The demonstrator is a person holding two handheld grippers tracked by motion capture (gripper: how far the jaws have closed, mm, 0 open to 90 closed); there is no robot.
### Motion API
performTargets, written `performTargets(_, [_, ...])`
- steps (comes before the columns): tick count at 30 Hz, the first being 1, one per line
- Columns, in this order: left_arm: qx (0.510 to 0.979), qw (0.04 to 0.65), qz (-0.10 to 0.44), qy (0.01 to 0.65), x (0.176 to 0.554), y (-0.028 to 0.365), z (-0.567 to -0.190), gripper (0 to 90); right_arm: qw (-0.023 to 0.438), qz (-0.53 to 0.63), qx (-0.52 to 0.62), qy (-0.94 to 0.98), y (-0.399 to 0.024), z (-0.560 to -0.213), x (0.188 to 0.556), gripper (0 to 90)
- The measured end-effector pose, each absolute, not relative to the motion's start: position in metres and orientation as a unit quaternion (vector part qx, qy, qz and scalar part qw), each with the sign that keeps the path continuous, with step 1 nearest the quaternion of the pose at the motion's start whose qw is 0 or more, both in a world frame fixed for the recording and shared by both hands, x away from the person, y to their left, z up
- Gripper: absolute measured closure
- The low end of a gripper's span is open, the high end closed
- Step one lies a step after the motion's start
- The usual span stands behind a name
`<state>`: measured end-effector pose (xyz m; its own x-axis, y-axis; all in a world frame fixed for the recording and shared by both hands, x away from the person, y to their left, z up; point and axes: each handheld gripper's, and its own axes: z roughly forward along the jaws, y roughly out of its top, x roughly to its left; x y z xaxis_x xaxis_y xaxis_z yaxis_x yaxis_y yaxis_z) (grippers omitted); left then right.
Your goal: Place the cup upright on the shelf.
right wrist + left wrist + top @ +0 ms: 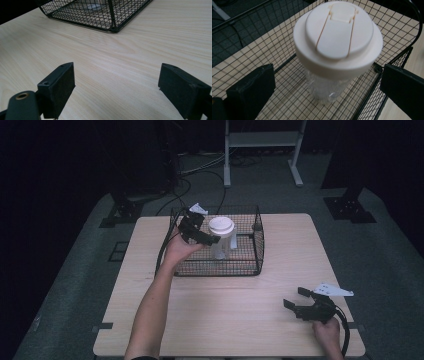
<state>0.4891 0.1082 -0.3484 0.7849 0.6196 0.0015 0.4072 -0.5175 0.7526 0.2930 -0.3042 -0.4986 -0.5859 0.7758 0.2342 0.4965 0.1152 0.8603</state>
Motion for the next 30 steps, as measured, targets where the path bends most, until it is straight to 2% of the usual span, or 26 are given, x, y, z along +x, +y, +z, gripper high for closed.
performTargets(14, [0.859,0.393,0.142,0.296,0.460,0.143,-0.348,0.0,0.144,0.503,0.437,0.732,-0.305,-0.499,0.293,12.9])
performTargets(30, [0.863,0.395,0.142,0.282,0.426,0.157,-0.353,0.0,0.150,0.491,0.441,0.736,-0.302,-0.499,0.292,12.9])
